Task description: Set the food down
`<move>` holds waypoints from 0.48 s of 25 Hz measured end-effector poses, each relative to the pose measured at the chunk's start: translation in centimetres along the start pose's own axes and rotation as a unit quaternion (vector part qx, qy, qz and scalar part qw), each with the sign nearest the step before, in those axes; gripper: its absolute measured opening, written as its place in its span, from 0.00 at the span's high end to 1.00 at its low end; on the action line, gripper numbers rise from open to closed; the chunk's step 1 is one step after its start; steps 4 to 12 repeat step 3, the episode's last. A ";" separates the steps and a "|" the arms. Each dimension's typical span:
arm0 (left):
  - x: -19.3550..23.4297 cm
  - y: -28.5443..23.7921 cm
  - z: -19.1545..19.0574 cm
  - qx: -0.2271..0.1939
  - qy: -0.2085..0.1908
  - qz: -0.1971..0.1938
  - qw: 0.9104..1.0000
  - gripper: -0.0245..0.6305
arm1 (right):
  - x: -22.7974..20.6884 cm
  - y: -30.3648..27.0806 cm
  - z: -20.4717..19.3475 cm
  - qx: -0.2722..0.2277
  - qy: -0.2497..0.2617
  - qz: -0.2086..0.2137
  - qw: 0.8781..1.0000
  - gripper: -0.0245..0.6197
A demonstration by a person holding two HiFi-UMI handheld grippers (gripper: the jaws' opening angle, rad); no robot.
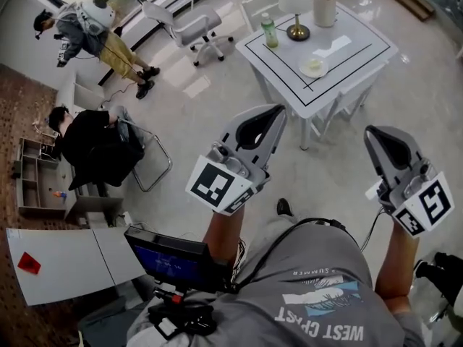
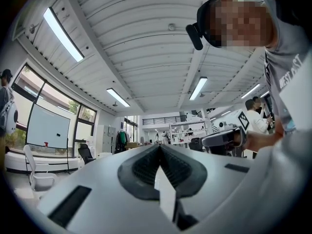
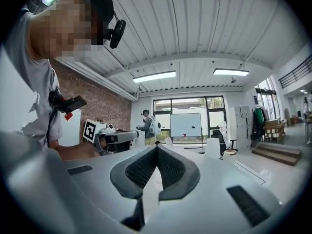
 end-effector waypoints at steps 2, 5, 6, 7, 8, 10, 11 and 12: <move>-1.6 -0.5 -0.2 0.003 0.002 -0.001 1.000 0.95 | 0.1 1.3 -0.6 0.001 0.000 0.004 1.000 0.95; -2.5 -0.7 -0.3 0.004 0.003 -0.002 1.000 0.95 | 0.1 1.9 -1.0 0.002 0.000 0.005 1.000 0.95; -2.5 -0.7 -0.3 0.004 0.003 -0.002 1.000 0.95 | 0.1 1.9 -1.0 0.002 0.000 0.005 1.000 0.95; -2.5 -0.7 -0.3 0.004 0.003 -0.002 1.000 0.95 | 0.1 1.9 -1.0 0.002 0.000 0.005 1.000 0.95; -2.5 -0.7 -0.3 0.004 0.003 -0.002 1.000 0.95 | 0.1 1.9 -1.0 0.002 0.000 0.005 1.000 0.95; -2.5 -0.7 -0.3 0.004 0.003 -0.002 1.000 0.95 | 0.1 1.9 -1.0 0.002 0.000 0.005 1.000 0.95; -2.5 -0.7 -0.3 0.004 0.003 -0.002 1.000 0.95 | 0.1 1.9 -1.0 0.002 0.000 0.005 1.000 0.95; -2.5 -0.7 -0.3 0.004 0.003 -0.002 1.000 0.95 | 0.1 1.9 -1.0 0.002 0.000 0.005 1.000 0.95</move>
Point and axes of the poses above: the fingertips, and each gripper's own axes: y backward along the fingers, x to its left, z out of its top, the point moved 7 cm from there along y, backward along the fingers, and after that the axes turned 14 degrees about x, right-handed, at the moved point
